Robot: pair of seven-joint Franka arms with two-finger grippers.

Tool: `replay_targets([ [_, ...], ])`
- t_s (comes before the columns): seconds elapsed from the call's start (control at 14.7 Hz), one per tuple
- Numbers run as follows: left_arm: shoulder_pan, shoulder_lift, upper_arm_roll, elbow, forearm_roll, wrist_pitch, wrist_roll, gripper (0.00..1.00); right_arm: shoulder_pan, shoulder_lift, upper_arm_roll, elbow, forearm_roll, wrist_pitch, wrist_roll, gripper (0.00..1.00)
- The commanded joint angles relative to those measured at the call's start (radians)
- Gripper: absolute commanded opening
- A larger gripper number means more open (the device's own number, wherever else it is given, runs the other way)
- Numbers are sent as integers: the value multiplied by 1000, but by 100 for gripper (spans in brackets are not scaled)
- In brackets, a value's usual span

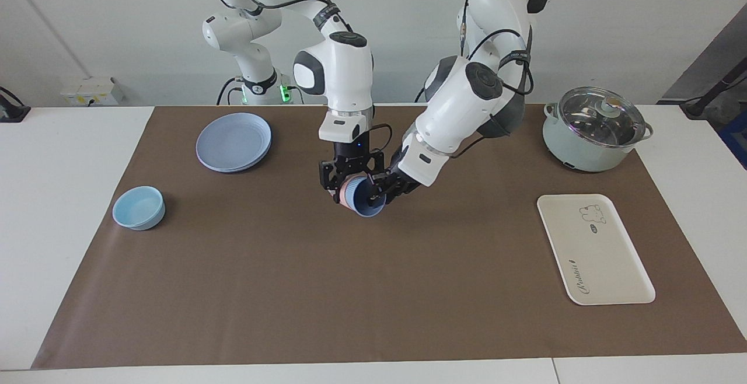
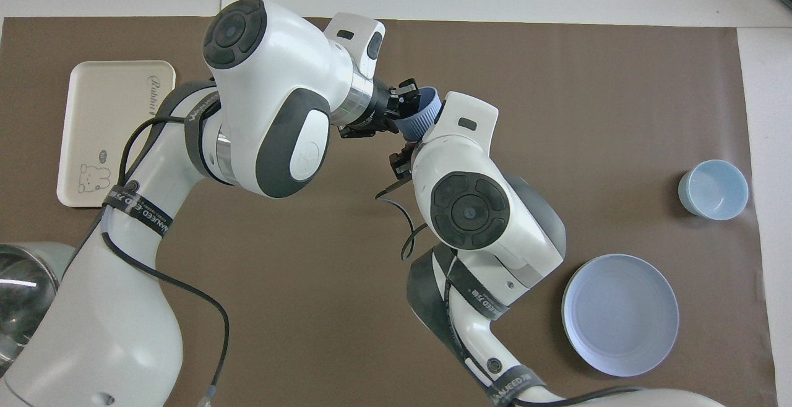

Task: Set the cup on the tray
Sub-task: 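Grasp the rim of the blue cup with the left gripper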

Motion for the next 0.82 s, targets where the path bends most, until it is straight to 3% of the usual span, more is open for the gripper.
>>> replay_targets([
  [0.0, 7, -41, 3, -42, -51, -28, 15, 7, -7, -6, 5, 4, -32, -13, 22, 0],
  [0.07, 10, -41, 5, -38, -60, -28, 15, 0, -7, -5, 5, 4, -32, -13, 22, 0],
  [0.27, 23, -35, 6, -33, -74, -23, 15, 0, -9, -5, 5, 4, -32, -10, 20, 0],
  [0.75, 84, -11, 17, 82, -68, -23, 12, 0, -12, -5, 5, 4, -32, -4, 17, 0],
])
